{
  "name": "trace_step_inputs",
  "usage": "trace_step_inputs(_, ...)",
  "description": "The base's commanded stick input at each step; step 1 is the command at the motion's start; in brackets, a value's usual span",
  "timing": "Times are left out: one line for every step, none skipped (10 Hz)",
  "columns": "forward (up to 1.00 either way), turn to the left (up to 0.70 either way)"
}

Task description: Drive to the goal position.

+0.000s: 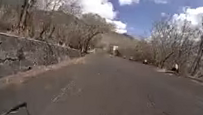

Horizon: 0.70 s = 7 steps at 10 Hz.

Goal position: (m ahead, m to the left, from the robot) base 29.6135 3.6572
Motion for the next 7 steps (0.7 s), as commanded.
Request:
trace_step_inputs(0.70, 0.00)
trace_step_inputs(0.70, 0.00)
trace_step_inputs(0.70, 0.00)
trace_step_inputs(0.70, 0.00)
trace_step_inputs(0.70, 0.00)
trace_step_inputs(0.70, 0.00)
trace_step_inputs(0.70, 0.00)
